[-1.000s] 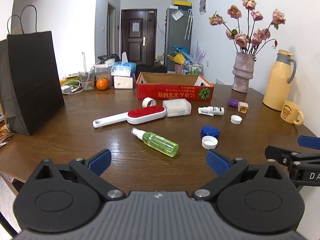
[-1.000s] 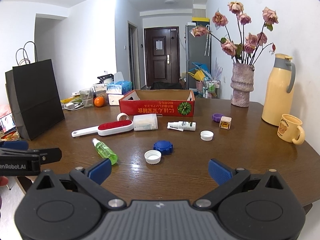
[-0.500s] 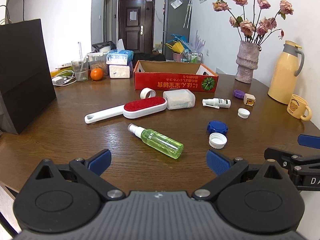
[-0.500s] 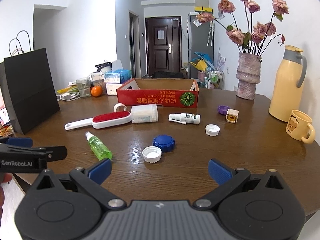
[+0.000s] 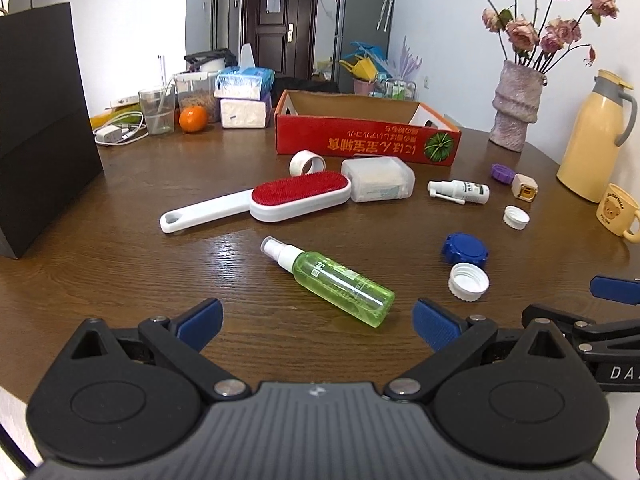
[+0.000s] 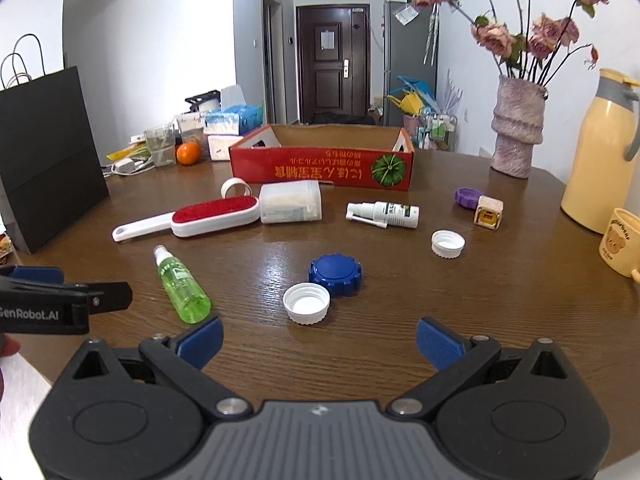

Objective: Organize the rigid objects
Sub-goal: 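Reach the left tool to the green spray bottle while the right tool grasps the white cap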

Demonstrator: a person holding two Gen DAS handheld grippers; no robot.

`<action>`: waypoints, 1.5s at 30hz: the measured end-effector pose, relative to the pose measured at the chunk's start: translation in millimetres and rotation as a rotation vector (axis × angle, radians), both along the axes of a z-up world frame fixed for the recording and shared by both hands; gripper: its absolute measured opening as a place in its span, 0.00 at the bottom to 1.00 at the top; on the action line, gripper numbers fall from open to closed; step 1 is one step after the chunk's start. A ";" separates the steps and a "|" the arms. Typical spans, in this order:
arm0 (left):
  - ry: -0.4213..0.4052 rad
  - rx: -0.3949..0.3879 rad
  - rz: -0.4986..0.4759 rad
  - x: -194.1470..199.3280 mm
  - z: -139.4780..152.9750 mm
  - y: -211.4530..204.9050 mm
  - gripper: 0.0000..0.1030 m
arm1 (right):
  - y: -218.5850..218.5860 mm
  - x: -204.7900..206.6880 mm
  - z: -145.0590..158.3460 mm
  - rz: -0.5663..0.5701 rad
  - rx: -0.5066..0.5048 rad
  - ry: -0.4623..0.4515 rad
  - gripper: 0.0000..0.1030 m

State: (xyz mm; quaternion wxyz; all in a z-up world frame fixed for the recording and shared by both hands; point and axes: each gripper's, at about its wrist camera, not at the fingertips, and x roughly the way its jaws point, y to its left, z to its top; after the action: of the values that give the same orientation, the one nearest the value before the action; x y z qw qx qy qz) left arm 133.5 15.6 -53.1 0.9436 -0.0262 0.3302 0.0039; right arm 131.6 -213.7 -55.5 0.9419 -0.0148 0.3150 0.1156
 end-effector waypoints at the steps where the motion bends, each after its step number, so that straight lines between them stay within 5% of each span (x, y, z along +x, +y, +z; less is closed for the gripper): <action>1: 0.006 -0.001 0.000 3.5 -1.1 0.4 1.00 | 0.3 4.6 -2.1 0.001 0.001 0.007 0.99; 25: 0.141 -0.031 0.079 75.2 -31.5 -2.4 1.00 | 13.9 81.9 -47.4 0.049 -0.002 0.092 0.88; 38: 0.192 -0.044 0.115 92.3 -41.3 -5.3 1.00 | 14.4 92.9 -56.7 0.092 0.018 0.073 0.45; 45: 0.208 -0.041 0.139 88.3 -44.5 -2.5 0.98 | 10.0 92.6 -56.2 0.088 0.039 0.074 0.42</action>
State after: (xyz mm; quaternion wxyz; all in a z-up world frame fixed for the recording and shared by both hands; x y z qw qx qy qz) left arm 221.8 13.1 -97.6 0.9009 -0.0678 0.4237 0.0651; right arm 224.2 -203.7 -111.7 0.9237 -0.0062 0.3464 0.1636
